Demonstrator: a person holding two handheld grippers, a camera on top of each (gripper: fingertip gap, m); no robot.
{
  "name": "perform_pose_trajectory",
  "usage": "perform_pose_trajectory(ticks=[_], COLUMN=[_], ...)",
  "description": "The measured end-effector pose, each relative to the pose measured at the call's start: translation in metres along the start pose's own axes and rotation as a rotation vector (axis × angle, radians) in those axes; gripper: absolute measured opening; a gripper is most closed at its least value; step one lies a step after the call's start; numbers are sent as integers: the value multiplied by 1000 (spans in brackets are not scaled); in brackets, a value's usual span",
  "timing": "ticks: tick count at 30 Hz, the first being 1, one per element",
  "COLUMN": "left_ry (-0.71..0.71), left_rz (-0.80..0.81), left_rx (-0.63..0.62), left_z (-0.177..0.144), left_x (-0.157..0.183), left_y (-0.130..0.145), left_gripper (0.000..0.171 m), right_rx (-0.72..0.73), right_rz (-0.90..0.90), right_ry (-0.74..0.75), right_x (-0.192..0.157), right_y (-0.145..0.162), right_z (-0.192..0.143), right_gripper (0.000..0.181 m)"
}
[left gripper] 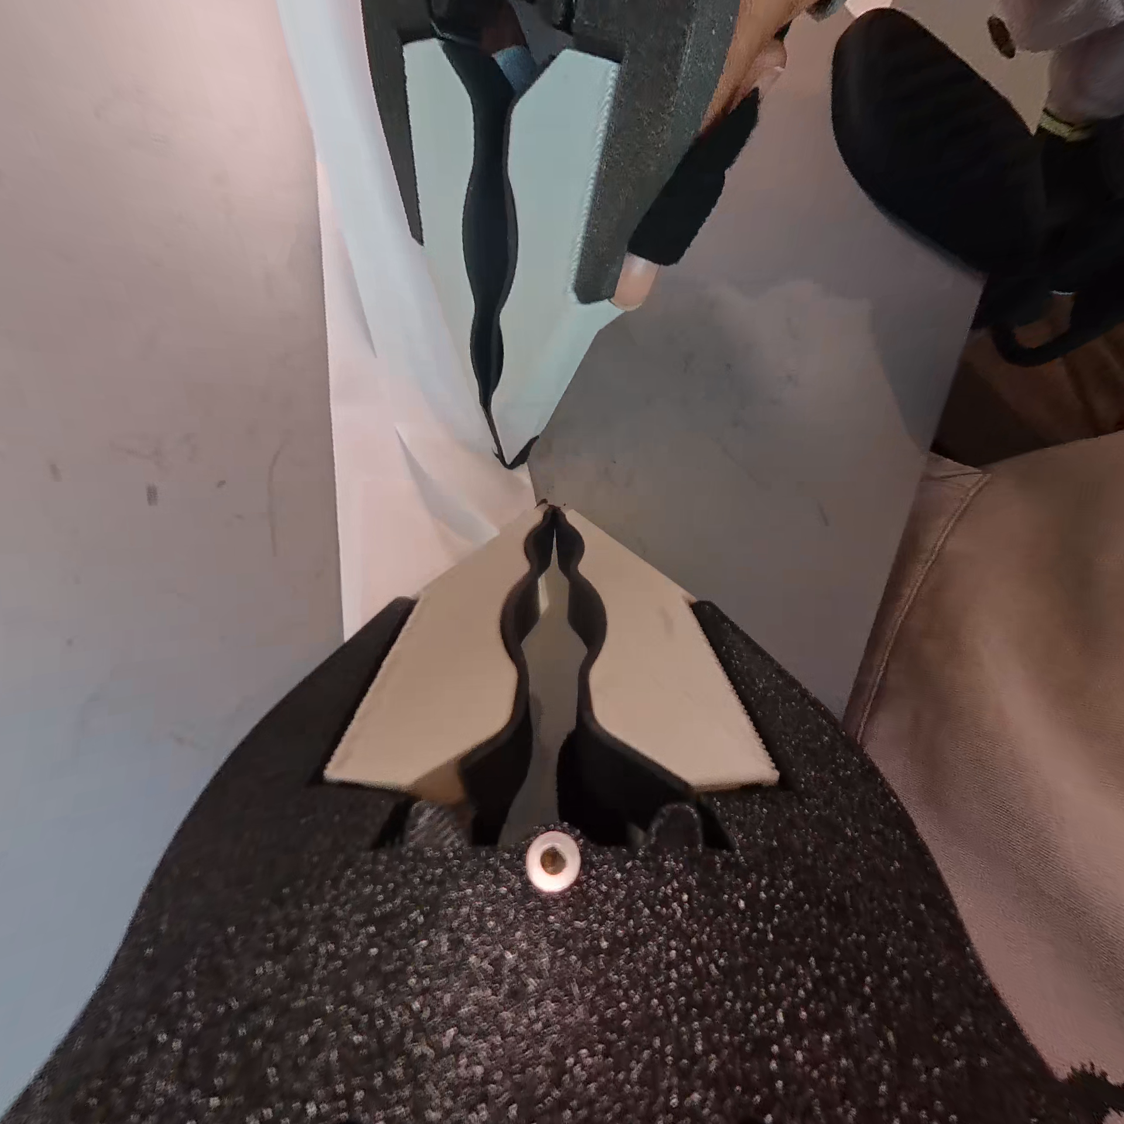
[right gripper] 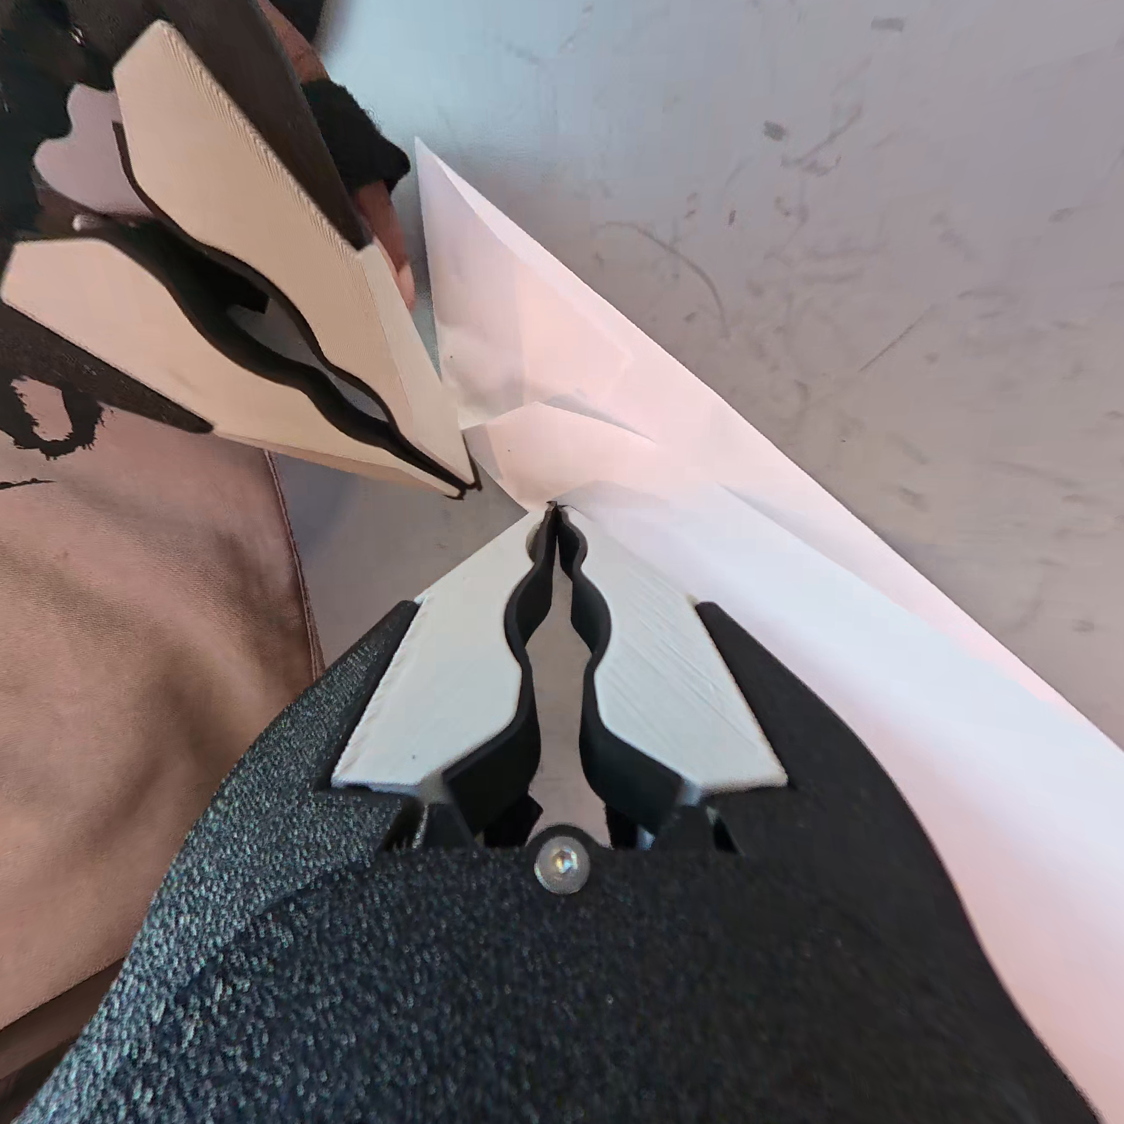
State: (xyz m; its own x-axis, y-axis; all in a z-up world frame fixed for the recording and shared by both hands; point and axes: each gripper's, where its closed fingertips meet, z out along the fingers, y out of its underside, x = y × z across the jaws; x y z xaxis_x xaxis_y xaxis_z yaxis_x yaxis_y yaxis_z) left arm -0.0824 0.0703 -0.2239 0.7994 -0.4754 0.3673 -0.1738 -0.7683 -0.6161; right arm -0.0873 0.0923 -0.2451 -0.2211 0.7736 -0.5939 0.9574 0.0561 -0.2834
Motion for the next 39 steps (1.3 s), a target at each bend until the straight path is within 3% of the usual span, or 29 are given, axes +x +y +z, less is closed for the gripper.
perform_pose_trajectory(ticks=[6, 11, 14, 18, 22, 26, 39], left_ry=[-129, -91, -61, -3, 52, 113, 177], left_rz=[63, 22, -3, -26, -33, -56, -77], left_rx=[-64, -53, -63, -96, -154, -183, -171], left_z=[12, 12, 12, 12, 12, 11, 10], left_x=[-18, -18, -18, -18, -17, -17, -17], left_y=[7, 8, 8, 8, 8, 8, 8], left_gripper=[0, 0, 0, 0, 0, 0, 0], right_rx=[60, 127, 166, 151, 196, 119, 97], right_rz=[52, 48, -85, -285, -327, -324, -138], right_ry=[-41, -41, -8, 184, 248, 347, 270], right_x=[1, 1, -4, 1, -7, 9, 15], right_y=[-1, 0, 6, 16, 5, 8, 15], right_z=[-1, -3, -10, -18, -27, -22, -17], right_gripper=[0, 0, 0, 0, 0, 0, 0])
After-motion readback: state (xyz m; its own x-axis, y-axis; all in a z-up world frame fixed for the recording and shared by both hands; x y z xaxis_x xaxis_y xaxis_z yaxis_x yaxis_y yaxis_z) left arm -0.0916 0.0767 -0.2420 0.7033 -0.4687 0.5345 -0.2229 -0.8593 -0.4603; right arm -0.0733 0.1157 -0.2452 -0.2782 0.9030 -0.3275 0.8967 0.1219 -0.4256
